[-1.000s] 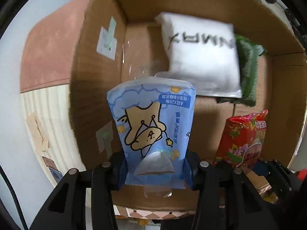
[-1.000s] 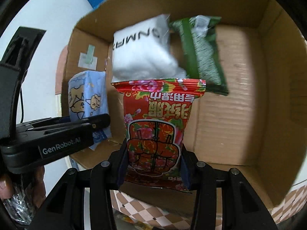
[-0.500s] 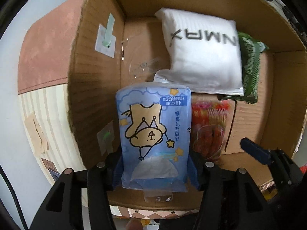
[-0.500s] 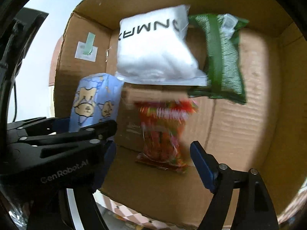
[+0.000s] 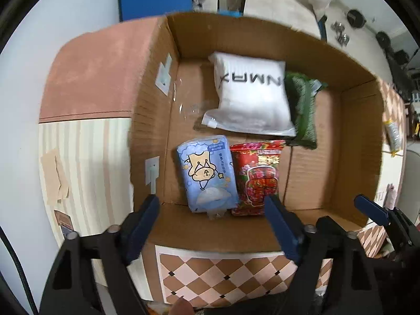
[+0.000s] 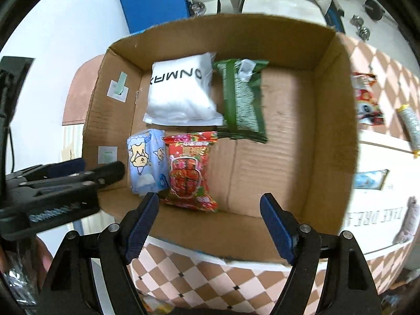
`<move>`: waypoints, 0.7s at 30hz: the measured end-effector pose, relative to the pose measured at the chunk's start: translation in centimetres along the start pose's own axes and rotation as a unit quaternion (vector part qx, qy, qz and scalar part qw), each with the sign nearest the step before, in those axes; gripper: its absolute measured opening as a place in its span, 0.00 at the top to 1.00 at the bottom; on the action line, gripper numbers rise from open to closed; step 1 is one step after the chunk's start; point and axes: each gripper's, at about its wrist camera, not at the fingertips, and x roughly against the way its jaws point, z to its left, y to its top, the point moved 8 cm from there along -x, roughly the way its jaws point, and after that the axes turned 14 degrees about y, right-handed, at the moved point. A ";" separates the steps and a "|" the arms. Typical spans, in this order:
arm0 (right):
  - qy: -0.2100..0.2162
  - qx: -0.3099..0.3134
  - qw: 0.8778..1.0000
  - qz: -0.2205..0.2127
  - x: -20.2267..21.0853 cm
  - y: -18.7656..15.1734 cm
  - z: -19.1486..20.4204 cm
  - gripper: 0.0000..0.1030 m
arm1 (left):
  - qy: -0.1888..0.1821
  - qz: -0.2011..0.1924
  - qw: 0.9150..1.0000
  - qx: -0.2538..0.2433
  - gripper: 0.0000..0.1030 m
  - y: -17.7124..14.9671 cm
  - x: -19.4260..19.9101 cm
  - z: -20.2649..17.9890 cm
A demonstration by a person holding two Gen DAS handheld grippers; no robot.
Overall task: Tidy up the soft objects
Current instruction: 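Place both packs into the box beside the white pack and release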
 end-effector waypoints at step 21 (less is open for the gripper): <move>-0.050 0.040 0.992 -0.110 14.1 -5.5 2.1 0.00 | 0.017 -0.167 0.985 0.038 0.06 -5.7 12.2 0.2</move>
